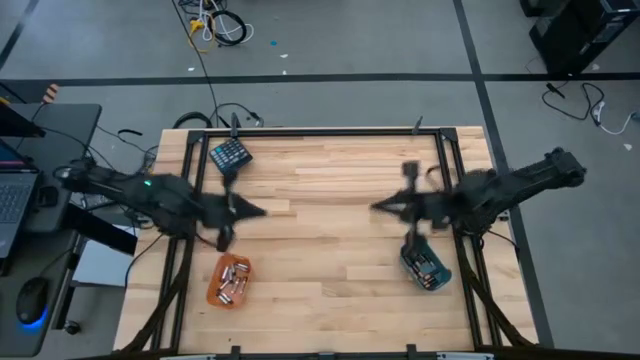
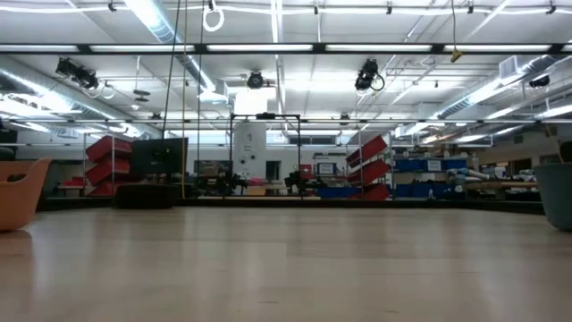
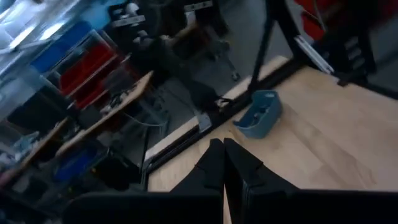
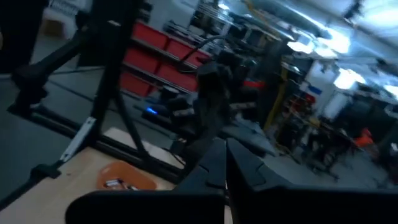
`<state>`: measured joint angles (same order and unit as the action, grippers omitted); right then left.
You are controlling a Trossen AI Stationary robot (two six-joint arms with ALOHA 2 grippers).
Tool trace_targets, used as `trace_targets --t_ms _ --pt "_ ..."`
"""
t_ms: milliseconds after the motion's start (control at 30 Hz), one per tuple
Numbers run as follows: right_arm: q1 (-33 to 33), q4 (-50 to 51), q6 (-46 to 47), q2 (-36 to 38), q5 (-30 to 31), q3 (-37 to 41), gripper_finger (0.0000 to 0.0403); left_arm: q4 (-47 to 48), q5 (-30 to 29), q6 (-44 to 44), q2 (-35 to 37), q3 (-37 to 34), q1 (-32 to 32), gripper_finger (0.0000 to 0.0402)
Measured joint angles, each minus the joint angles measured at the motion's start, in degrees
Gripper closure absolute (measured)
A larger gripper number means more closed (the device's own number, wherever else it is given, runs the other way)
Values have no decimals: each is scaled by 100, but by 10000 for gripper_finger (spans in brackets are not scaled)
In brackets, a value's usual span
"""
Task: Sort batteries
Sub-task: Return to Home Position
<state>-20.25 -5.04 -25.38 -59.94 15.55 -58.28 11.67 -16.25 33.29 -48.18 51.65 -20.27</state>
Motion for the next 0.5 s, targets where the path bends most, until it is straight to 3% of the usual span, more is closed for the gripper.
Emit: trace_targets --t_ms 133,200,400,500 --pt "170 678 525 1070 -182 395 403 115 719 -594 1398 -689 408 401" --pt "78 798 759 1572 -219 776 403 222 807 -820 2091 -1082 404 401" --pt "-87 324 1121 2807 -142 2295 403 254 230 -806 3886 -2221 370 401" --pt "-87 -188 1079 3378 -51 2989 403 278 231 -802 4548 -2637 370 401"
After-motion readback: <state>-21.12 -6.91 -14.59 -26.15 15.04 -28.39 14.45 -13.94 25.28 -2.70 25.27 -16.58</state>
